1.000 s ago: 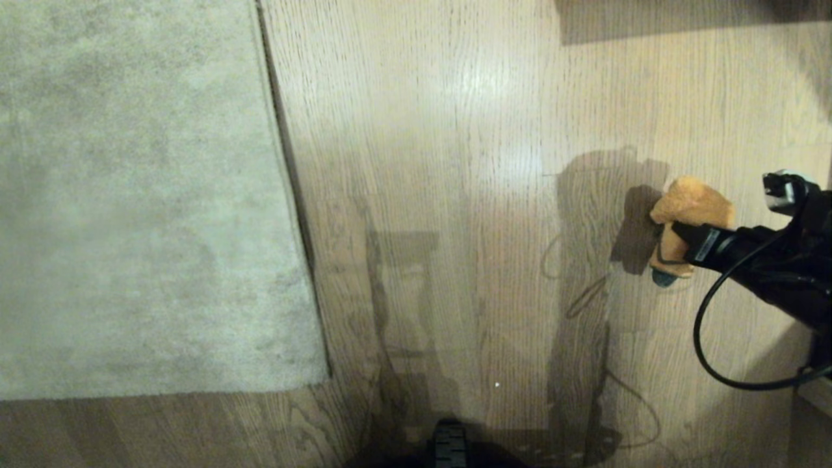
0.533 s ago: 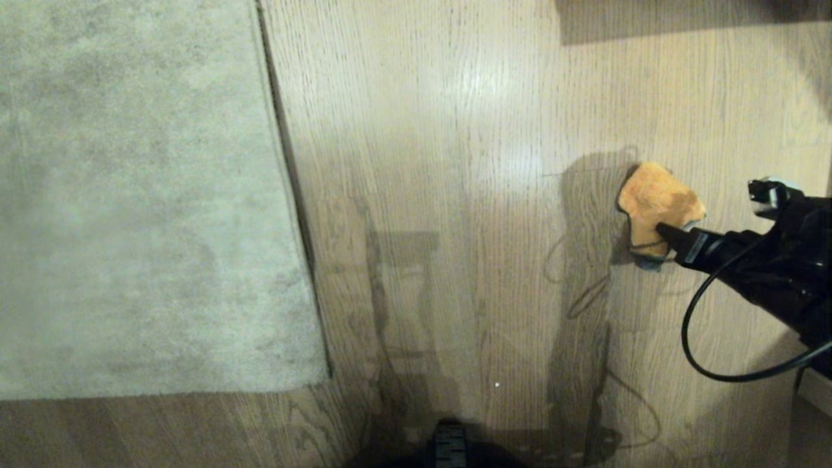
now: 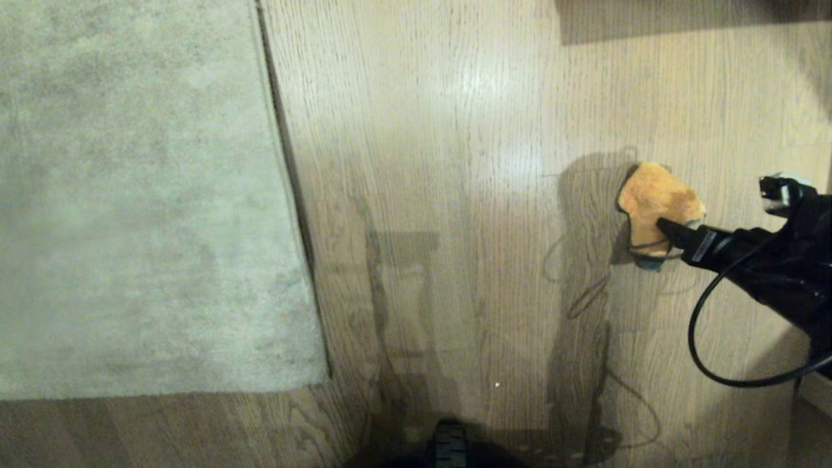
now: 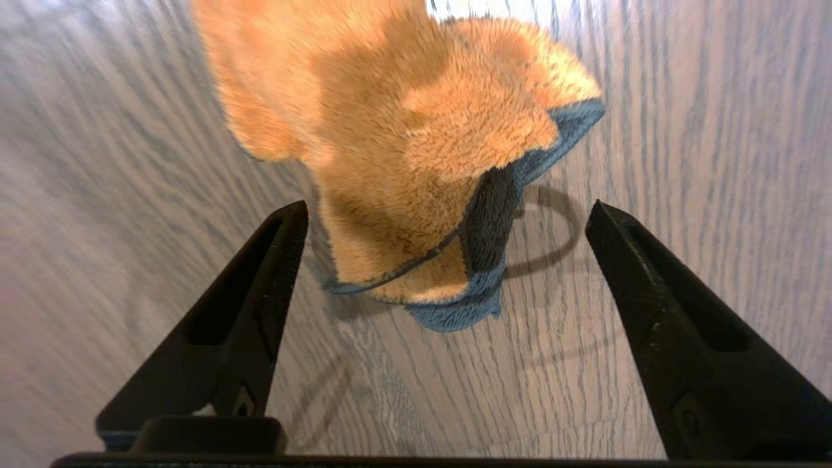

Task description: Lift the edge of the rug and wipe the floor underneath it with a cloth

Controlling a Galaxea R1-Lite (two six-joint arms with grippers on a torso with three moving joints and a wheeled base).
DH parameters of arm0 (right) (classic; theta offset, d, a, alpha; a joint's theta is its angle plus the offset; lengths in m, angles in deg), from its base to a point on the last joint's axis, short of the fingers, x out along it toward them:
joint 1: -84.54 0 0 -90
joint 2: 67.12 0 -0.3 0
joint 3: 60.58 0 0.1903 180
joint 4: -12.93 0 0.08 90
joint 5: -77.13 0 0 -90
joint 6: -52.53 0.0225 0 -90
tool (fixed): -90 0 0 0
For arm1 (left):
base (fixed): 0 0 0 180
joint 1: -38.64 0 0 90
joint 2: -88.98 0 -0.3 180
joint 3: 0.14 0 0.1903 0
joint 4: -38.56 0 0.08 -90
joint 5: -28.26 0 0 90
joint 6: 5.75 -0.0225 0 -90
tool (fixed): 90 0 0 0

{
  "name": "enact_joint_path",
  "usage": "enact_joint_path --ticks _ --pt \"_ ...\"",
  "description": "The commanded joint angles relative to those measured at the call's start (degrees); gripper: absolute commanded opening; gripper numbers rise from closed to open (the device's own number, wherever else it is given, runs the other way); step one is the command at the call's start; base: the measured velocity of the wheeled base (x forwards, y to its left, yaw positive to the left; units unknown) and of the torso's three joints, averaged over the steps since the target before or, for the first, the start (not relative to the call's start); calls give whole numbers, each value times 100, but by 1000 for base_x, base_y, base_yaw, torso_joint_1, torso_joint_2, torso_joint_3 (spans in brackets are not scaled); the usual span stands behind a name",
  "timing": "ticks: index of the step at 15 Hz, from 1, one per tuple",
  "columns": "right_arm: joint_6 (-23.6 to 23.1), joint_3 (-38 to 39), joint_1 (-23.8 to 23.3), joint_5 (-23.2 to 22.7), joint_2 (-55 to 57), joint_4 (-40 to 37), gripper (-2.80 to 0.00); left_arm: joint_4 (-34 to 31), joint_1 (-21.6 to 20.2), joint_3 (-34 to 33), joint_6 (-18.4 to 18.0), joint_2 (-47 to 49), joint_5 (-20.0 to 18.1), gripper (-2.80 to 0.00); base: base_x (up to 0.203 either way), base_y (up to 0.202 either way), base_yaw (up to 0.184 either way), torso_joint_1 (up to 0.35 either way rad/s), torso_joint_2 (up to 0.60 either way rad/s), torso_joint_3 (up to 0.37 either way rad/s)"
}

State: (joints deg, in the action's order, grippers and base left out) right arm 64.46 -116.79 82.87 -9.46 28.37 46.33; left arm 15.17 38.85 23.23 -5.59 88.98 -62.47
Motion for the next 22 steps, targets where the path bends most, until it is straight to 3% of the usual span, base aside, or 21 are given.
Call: enact_joint_path --ticks 1,5,6,17,22 --pt "-43 175 0 -1 -396 38 0 2 4 0 2 0 2 -280 0 0 0 0 0 0" --pt "-202 674 0 -31 -1094 41 0 2 -3 0 2 0 2 -280 0 0 0 0 0 0" --pt "-207 867 0 -39 -1251 45 -280 2 -3 0 2 0 2 -280 0 0 0 0 0 0" --pt "-213 1928 11 -59 -2795 -64 -280 1 -3 0 2 0 2 -280 0 0 0 0 0 0" --pt "-226 2494 35 -48 -3889 -459 -280 1 -3 0 2 0 2 -280 0 0 0 0 0 0"
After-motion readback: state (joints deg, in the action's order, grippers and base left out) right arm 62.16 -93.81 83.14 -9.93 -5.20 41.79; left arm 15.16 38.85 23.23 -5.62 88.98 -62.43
